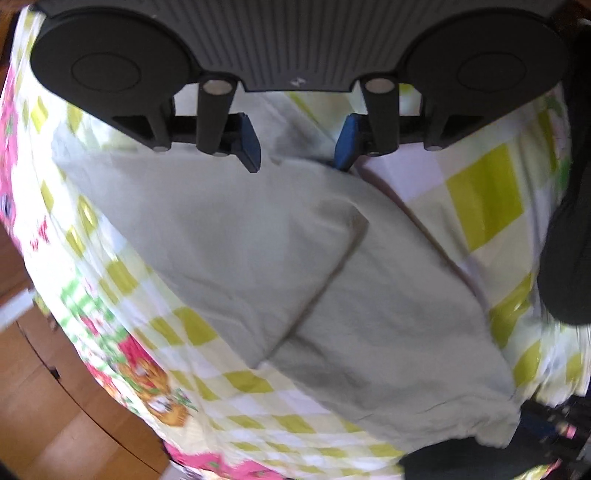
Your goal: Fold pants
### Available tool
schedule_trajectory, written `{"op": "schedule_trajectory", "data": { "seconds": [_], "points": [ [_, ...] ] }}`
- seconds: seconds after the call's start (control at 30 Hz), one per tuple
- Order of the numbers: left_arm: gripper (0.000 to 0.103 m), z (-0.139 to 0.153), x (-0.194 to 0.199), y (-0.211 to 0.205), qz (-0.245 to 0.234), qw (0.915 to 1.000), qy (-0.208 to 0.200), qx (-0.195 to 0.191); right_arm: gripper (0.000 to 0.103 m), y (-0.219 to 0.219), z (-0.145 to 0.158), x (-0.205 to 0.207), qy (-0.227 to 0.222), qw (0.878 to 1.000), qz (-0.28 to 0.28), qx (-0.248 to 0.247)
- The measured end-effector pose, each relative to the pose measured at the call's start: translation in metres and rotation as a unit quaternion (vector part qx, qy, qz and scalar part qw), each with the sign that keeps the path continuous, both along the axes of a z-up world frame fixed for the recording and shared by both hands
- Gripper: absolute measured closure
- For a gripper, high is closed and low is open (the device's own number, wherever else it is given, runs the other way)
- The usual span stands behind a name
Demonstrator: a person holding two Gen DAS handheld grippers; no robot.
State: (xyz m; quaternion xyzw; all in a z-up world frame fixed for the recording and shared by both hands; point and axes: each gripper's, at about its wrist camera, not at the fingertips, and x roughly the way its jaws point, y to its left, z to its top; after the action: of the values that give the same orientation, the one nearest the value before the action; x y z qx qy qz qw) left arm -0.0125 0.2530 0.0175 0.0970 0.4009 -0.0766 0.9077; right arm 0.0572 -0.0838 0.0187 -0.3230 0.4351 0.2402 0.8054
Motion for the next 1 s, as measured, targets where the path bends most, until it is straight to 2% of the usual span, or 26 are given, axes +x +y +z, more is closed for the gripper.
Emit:
{"op": "schedule_trajectory", "data": {
  "seconds": [0.1,0.23,0.33,0.43,0.6,0.7,0.8,0.9,1.0],
  "points": [
    [0.068,0.017,-0.006,0.006,0.010,0.9992,-0.008,-0.038,0.054,-0.008,0.021,0.014,-0.007,0.997,-0.052,0.060],
    [0.061,0.034,-0.005,0.000,0.008,0.9970,-0.028,-0.071,0.050,-0.004,0.025,0.057,-0.033,0.983,-0.130,0.128],
    [0.054,0.037,-0.002,-0.013,0.000,0.9975,-0.036,-0.061,0.049,-0.009,0.019,0.085,-0.032,0.968,-0.194,0.154],
    [0.053,0.032,0.000,-0.020,-0.005,0.9982,-0.030,-0.052,0.049,-0.049,0.018,0.087,-0.020,0.944,-0.266,0.194],
    [0.053,0.021,0.006,-0.034,-0.008,0.9988,-0.027,-0.040,0.048,-0.126,0.011,0.077,-0.043,0.901,-0.378,0.206],
    [0.053,0.022,0.011,-0.048,-0.014,0.9992,-0.030,-0.020,0.049,-0.146,0.008,0.083,-0.055,0.884,-0.405,0.226],
    [0.053,0.035,0.011,-0.071,0.002,0.9963,-0.081,0.030,0.047,-0.160,0.005,0.092,-0.064,0.860,-0.425,0.276],
    [0.050,0.055,0.018,-0.094,-0.009,0.9934,-0.112,0.024,0.047,-0.178,-0.006,0.115,-0.063,0.836,-0.447,0.312],
    [0.046,0.060,0.036,-0.124,-0.036,0.9923,-0.118,0.015,0.047,-0.197,-0.015,0.140,-0.058,0.811,-0.468,0.346]
  ]
}}
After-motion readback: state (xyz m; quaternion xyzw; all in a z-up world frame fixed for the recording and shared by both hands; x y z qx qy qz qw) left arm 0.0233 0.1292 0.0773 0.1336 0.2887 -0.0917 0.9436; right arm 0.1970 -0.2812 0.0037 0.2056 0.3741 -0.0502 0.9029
